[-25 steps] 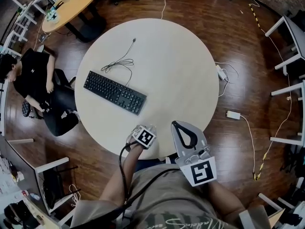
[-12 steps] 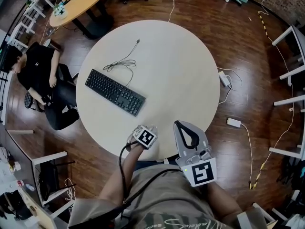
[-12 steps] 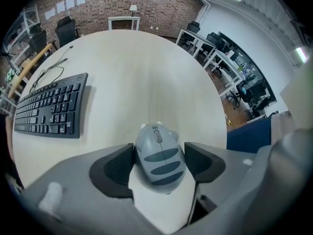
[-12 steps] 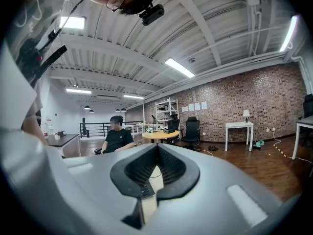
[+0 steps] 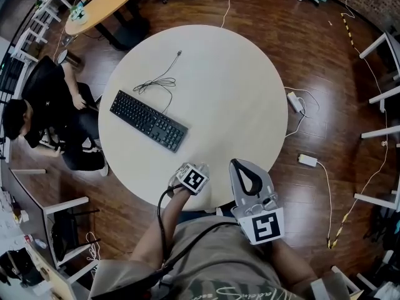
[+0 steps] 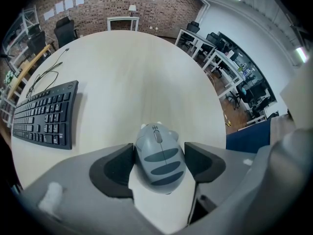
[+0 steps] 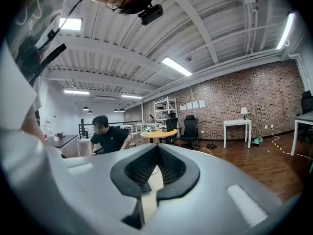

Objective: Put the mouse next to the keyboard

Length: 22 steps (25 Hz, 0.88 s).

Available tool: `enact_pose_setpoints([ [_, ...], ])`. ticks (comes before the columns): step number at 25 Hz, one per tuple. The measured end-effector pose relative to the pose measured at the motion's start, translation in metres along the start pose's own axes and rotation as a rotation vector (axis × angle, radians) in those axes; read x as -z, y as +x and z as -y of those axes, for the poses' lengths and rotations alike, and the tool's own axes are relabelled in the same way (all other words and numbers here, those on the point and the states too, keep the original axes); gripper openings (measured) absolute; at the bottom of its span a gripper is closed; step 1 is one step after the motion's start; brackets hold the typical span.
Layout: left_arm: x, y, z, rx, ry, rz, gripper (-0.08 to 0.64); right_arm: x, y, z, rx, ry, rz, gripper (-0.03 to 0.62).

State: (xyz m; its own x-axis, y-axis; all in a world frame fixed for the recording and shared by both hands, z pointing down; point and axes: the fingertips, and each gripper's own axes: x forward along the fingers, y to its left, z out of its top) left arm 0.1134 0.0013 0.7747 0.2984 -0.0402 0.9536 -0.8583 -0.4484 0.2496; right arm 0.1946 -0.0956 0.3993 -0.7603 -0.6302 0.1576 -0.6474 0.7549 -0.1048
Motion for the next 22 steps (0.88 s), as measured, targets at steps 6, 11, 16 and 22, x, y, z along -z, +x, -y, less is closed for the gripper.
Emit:
enact_pose_setpoints([
  [6,-0.009,0.002,0.003,0.000,0.009,0.004,0.341,0.002,-0.003,0.008,0.012,0.009,-0.006,0.005],
  [11,-0.017,0.005,0.006,0.003,0.020,-0.003,0.341,0.004,-0.007,0.016,0.022,0.015,-0.005,0.006],
  [16,-0.026,0.007,0.009,0.002,0.024,-0.006,0.341,0.010,-0.012,0.023,0.032,0.025,-0.016,0.006],
  [22,-0.036,0.009,0.013,0.006,0.027,0.001,0.341,0.010,-0.013,0.031,0.045,0.033,-0.015,0.006],
])
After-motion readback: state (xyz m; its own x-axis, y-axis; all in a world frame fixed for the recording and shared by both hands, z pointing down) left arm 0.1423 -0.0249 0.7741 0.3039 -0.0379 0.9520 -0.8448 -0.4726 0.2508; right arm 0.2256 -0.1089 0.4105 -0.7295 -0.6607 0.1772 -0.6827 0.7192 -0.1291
